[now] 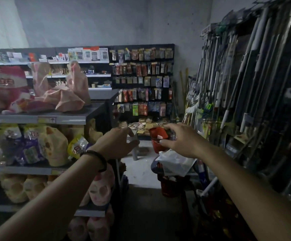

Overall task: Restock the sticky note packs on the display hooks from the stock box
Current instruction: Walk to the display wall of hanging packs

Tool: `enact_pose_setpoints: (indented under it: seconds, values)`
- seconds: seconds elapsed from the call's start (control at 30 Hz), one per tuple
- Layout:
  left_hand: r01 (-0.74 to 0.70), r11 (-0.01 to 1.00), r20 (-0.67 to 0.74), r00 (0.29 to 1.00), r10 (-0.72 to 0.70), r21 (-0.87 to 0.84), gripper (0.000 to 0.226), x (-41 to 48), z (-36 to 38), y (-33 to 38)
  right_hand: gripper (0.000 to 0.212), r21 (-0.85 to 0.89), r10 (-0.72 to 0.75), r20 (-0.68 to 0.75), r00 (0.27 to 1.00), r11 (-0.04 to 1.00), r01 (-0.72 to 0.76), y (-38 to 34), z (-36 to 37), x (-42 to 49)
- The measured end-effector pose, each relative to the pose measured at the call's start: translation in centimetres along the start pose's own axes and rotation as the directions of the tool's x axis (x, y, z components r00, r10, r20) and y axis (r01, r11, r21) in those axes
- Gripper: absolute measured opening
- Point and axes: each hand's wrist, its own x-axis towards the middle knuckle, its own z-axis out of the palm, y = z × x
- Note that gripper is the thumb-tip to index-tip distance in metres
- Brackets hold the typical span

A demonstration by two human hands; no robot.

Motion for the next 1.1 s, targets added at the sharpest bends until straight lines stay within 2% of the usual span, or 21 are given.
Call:
enact_pose_setpoints:
  seconds: [0.2, 0.33, 0.63, 0.9, 1.1]
  values:
    - [0.086, 0.996, -0.027, 0.996, -0.086, -0.012, 0.038, 12.3, 3.6, -2.4, 0.076, -0.059, -0.054, -0.029, 0.998, 0.997, 0.052, 6.1, 1.0, 11.6]
    - [0.113, 0.991, 0.007, 0.994, -0.113, -0.065, 0.035, 20.1, 5.6, -3.4, 0.075, -0.102, -0.076, -0.013, 0.997, 0.992, 0.074, 10.0, 0.9, 19.4]
    - [0.220, 0.975, 0.017, 0.975, -0.220, -0.042, 0.035, 36.0, 10.2, -10.1, 0.073, -0.042, -0.098, 0.015, 0.995, 0.994, 0.099, 15.1, 4.4, 37.8]
    - [0.140, 0.990, -0.013, 0.990, -0.140, 0.027, 0.032, 52.3, 14.3, -19.5, 0.074, -0.008, -0.003, 0.045, 0.999, 1.000, 0.004, 17.3, 9.3, 55.6]
    - [0.167, 0.986, -0.015, 0.986, -0.167, 0.029, 0.041, 63.4, 16.9, -24.9, 0.071, 0.009, 0.038, 0.055, 0.998, 0.999, -0.039, 20.7, 12.9, 66.6]
